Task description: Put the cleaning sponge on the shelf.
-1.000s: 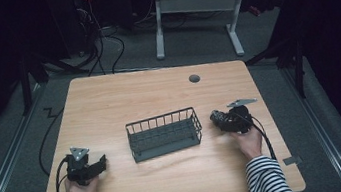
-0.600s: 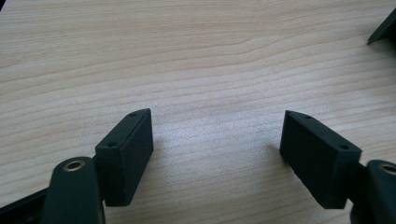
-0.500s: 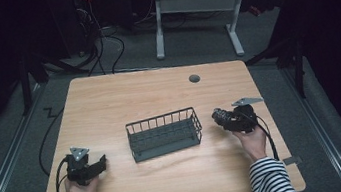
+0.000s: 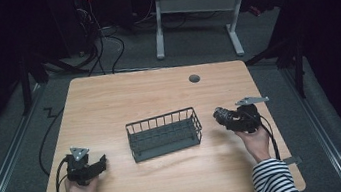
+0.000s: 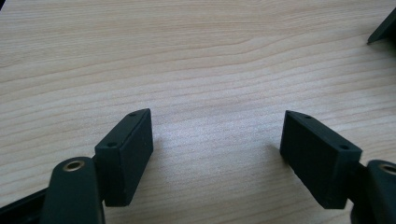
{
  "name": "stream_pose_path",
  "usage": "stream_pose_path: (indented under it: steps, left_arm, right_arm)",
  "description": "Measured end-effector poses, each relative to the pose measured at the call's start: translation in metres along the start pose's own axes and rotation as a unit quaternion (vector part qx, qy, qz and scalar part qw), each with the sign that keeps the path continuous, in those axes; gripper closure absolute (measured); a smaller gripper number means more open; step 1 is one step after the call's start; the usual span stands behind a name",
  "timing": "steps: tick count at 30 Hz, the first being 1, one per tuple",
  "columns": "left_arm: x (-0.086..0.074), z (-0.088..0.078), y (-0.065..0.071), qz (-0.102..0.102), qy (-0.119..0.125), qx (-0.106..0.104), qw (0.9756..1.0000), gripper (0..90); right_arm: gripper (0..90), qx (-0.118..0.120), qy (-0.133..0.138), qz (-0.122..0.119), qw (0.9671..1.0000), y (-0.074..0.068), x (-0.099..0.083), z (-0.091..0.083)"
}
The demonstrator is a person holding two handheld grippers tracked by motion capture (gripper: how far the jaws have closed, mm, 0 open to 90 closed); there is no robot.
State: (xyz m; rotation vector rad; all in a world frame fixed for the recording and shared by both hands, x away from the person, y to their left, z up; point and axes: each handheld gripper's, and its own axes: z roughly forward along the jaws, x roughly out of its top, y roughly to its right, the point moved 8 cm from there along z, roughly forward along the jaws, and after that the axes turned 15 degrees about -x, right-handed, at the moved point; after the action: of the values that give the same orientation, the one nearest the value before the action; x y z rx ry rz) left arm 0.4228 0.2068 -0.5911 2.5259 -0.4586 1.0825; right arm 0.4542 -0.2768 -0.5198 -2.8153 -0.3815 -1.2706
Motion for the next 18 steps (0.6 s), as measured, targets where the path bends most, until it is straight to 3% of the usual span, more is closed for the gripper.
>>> stream_pose_path:
  steps: [18]
  left_arm:
    - [0.0,0.0,0.0,0.001,0.0,0.0,1.0,25.6]
  right_arm:
    - [42.7,0.02,0.029,-0.011,0.9993,-0.012,0.024,-0.027]
